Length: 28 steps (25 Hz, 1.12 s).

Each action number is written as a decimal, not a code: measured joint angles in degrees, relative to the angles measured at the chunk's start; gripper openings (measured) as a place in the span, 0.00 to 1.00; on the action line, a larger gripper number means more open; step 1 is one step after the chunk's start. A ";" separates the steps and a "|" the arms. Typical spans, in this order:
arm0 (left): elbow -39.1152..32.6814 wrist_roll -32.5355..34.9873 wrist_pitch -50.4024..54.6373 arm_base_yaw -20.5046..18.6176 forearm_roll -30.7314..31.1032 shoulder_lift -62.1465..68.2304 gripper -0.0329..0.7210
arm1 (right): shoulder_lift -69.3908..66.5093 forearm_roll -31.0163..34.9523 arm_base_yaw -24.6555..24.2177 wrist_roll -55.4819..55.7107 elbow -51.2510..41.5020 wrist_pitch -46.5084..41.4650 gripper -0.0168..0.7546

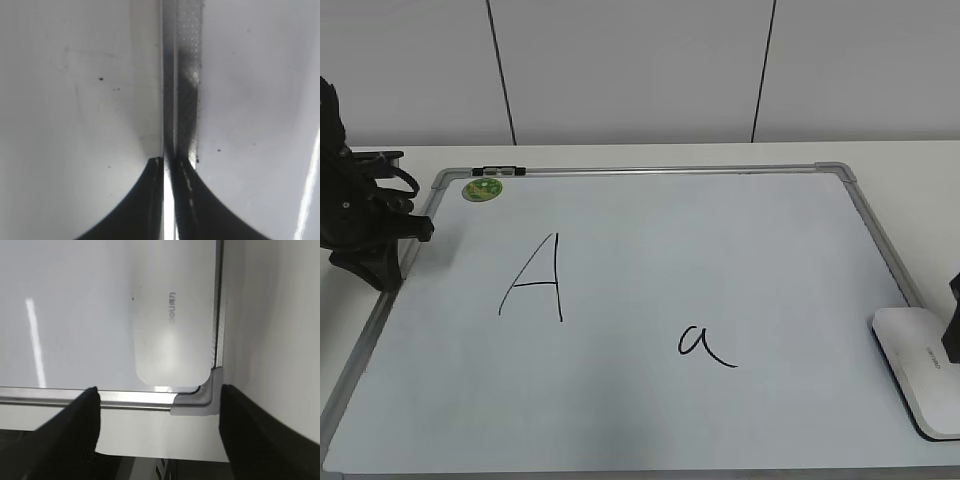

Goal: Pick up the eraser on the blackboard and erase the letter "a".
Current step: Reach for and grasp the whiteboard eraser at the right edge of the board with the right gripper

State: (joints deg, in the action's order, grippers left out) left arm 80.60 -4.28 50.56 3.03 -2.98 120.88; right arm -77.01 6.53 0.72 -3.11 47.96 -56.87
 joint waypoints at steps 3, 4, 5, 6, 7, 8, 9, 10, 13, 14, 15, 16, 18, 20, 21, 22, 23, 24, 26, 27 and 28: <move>0.00 0.00 0.00 0.00 0.00 0.00 0.08 | -2.52 -0.25 0.00 0.00 0.78 0.56 0.78; 0.00 0.00 0.00 0.00 0.00 0.00 0.08 | -3.00 -0.25 0.00 0.00 0.87 0.83 0.80; 0.00 0.00 0.00 0.00 0.00 0.00 0.08 | -3.89 -0.25 0.00 0.00 0.90 1.36 0.80; 0.00 0.00 0.00 0.00 0.00 0.00 0.08 | -4.31 -0.25 0.00 0.00 0.90 1.88 0.86; 0.00 0.00 0.00 0.00 0.00 0.00 0.08 | -4.95 -0.25 0.00 0.00 1.00 2.45 0.87; 0.00 0.00 0.00 0.00 0.00 0.00 0.08 | -5.74 -0.28 0.00 0.00 1.00 3.02 0.88; 0.00 0.00 0.00 0.00 0.00 0.00 0.08 | -6.19 -0.28 0.00 -0.06 1.00 3.48 0.88; 0.00 0.00 0.00 0.00 0.00 0.00 0.08 | -6.83 -0.28 0.00 -0.13 1.11 3.88 0.89; 0.00 0.00 0.00 0.00 0.00 0.00 0.08 | -8.72 -0.49 0.00 -0.59 1.11 5.23 0.89; 0.00 0.00 0.00 0.00 0.00 0.00 0.08 | -10.13 -0.73 0.00 -0.69 1.11 5.96 0.89; 0.00 0.00 0.00 0.00 0.00 0.00 0.08 | -11.11 -0.86 0.00 -0.80 1.19 6.47 0.89; 0.00 0.00 0.00 0.00 0.00 0.00 0.08 | -11.96 -0.86 0.00 -0.80 1.35 6.72 0.89; 0.00 0.00 0.00 0.00 0.00 0.00 0.08 | -13.42 -0.89 0.00 -0.88 1.90 7.30 0.89; 0.00 0.00 0.00 0.00 -0.03 0.00 0.08 | -14.26 -0.89 0.00 -0.88 2.27 7.75 0.89; 0.00 0.00 0.00 0.00 -0.03 0.00 0.08 | -15.25 -0.89 0.00 -0.92 2.79 8.26 0.89; 0.00 0.00 0.00 0.00 -0.03 0.00 0.08 | -16.03 -0.98 0.00 -1.02 3.07 8.41 0.89; 0.00 0.00 0.00 0.00 -0.03 0.00 0.08 | -16.63 -0.98 0.00 -1.01 3.36 8.53 0.89; 0.00 0.00 0.00 0.00 -0.03 0.00 0.08 | -17.30 -0.98 0.00 -1.01 3.45 8.96 0.89; 0.00 0.00 0.00 0.00 -0.03 0.00 0.08 | -18.26 -0.98 0.00 -1.01 3.45 9.68 0.89; 0.00 0.00 0.00 0.00 -0.13 0.00 0.08 | -18.26 -0.98 0.00 -1.01 3.45 9.68 0.89; 0.00 0.00 0.00 0.00 -0.13 0.00 0.08 | -19.32 -0.98 0.00 -1.01 3.45 10.38 0.89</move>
State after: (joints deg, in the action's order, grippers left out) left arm 80.60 -4.28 50.56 3.03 -3.10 120.88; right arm -96.33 5.55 0.72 -4.12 51.41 -46.49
